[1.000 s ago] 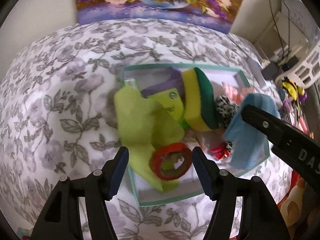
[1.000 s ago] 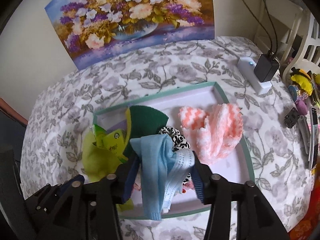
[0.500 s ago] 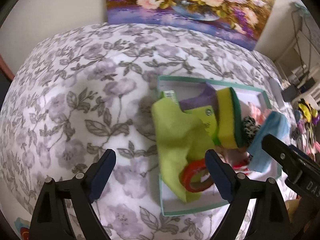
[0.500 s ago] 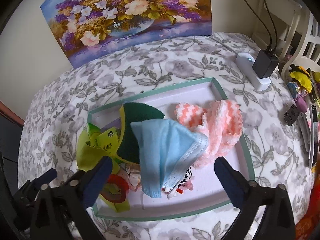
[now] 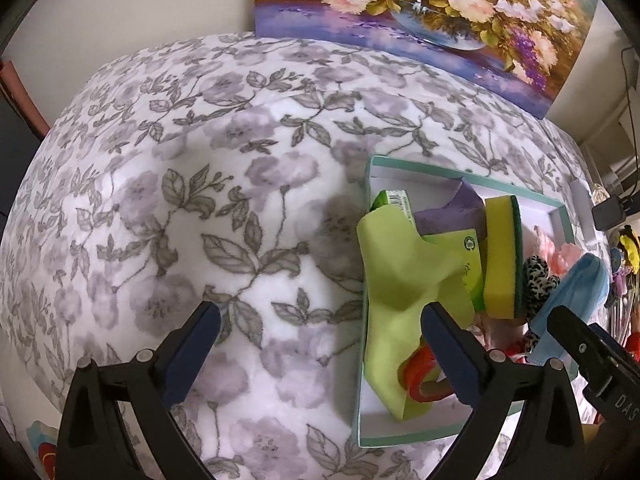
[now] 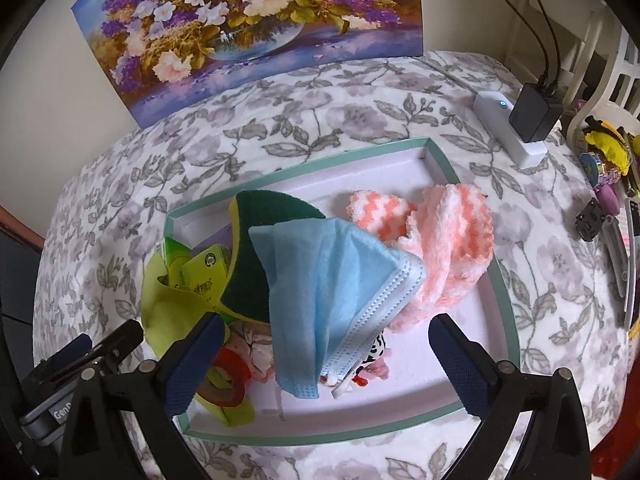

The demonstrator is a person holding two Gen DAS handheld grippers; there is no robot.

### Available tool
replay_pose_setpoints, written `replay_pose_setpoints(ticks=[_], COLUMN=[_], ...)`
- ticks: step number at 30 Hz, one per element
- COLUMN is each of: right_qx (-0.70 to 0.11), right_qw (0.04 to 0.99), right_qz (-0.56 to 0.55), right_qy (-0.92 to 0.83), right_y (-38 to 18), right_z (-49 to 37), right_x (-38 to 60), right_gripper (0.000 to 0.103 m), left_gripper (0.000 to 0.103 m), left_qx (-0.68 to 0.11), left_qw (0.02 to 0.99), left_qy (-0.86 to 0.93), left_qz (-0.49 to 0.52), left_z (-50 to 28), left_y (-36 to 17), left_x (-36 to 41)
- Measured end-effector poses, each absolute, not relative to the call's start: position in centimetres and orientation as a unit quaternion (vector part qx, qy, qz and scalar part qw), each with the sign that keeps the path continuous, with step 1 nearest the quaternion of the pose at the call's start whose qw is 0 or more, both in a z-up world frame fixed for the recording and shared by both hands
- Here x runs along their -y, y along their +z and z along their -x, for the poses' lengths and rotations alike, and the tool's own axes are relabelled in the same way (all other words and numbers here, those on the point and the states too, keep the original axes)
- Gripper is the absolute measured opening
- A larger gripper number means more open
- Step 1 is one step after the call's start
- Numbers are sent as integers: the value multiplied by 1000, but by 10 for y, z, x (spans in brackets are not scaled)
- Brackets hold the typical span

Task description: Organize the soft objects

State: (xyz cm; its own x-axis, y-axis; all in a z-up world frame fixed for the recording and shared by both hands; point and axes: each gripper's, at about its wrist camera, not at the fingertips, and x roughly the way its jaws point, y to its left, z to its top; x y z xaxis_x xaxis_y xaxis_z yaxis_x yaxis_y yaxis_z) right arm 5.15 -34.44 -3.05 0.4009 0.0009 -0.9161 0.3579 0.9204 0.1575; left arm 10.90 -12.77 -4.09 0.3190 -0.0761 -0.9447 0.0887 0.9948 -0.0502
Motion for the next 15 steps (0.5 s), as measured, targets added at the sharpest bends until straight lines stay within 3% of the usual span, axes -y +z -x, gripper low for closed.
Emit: replay_pose_setpoints(ticks=[15], right_qx=[-541], right_qw=[819], right_qz=[-160], right_qy=[-101], right_y=[-32], right_z=[-52], right_x=[338], right_gripper=[103], left_gripper=[100], left_qx=[-577], left_qw=[815], left_qy=[-48], left_qz=[-19], left_z=[-107], left_y=[-42], left_x=[127])
